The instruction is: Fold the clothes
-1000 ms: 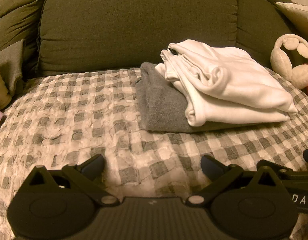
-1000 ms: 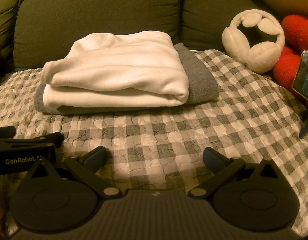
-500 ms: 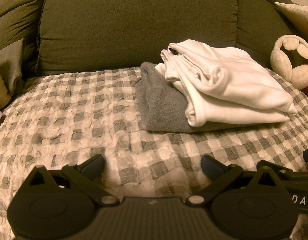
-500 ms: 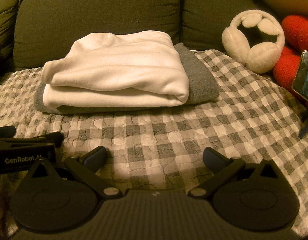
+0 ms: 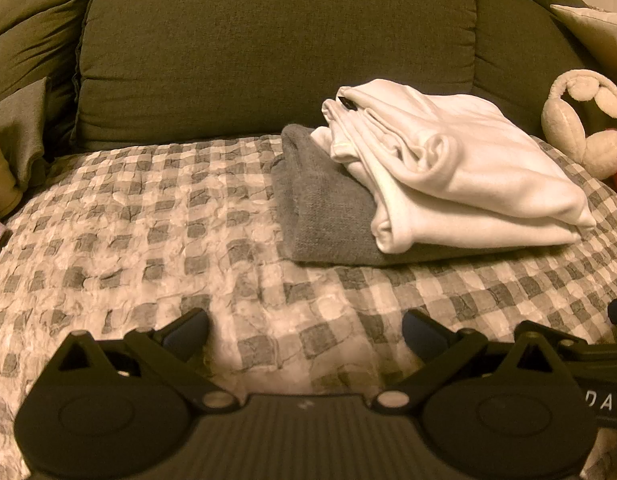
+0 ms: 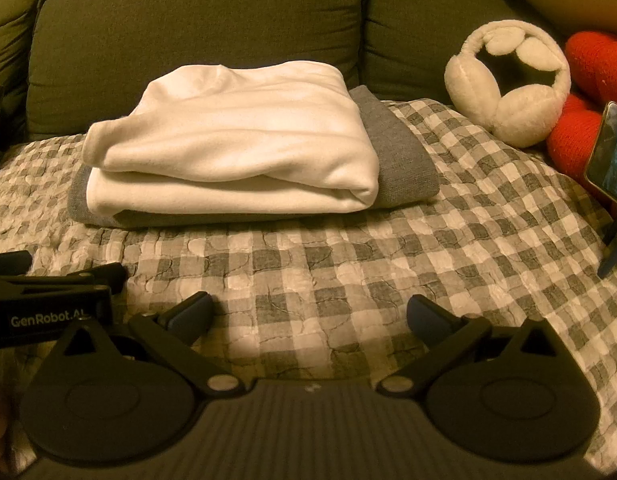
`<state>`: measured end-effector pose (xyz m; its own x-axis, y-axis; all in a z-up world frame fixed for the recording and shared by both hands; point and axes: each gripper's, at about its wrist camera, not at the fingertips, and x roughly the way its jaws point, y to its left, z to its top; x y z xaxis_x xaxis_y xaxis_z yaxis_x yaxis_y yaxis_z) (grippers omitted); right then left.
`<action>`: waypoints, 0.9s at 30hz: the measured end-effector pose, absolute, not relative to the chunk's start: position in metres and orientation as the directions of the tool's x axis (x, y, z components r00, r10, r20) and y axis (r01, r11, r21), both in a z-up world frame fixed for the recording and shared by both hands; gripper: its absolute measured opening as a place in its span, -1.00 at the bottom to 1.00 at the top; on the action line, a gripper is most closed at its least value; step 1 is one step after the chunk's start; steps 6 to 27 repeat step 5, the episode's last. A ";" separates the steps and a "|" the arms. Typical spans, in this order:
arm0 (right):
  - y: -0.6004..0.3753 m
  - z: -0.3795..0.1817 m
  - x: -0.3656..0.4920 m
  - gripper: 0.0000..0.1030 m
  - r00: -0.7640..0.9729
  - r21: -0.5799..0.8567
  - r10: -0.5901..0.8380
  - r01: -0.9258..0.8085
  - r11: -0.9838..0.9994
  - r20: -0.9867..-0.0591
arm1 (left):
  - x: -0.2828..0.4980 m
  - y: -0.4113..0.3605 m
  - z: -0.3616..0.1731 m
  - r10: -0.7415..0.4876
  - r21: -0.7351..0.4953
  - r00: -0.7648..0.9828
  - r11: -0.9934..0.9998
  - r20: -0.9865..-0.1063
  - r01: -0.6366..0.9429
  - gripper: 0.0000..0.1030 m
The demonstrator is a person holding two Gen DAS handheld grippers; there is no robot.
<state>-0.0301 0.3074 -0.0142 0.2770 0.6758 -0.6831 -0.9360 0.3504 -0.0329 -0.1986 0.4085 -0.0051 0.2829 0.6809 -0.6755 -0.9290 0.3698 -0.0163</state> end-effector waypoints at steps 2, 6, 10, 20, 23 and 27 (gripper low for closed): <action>0.307 -0.014 -0.030 1.00 0.277 -0.033 0.676 -0.936 0.350 -0.683 | -0.199 0.408 -0.005 0.681 -0.016 0.283 0.370 -0.675 -0.929 0.99; 0.308 -0.015 -0.030 1.00 0.278 -0.034 0.675 -0.936 0.351 -0.683 | -0.198 0.409 -0.005 0.681 -0.016 0.283 0.370 -0.675 -0.929 0.99; 0.308 -0.015 -0.030 1.00 0.278 -0.034 0.675 -0.936 0.351 -0.683 | -0.198 0.409 -0.005 0.681 -0.016 0.283 0.370 -0.675 -0.929 0.99; 0.308 -0.015 -0.030 1.00 0.278 -0.034 0.675 -0.936 0.351 -0.683 | -0.198 0.409 -0.005 0.681 -0.016 0.283 0.370 -0.675 -0.929 0.99; 0.308 -0.015 -0.030 1.00 0.278 -0.034 0.675 -0.936 0.351 -0.683 | -0.198 0.409 -0.005 0.681 -0.016 0.283 0.370 -0.675 -0.929 0.99; 0.308 -0.015 -0.030 1.00 0.278 -0.034 0.675 -0.936 0.351 -0.683 | -0.198 0.409 -0.005 0.681 -0.016 0.283 0.370 -0.675 -0.929 0.99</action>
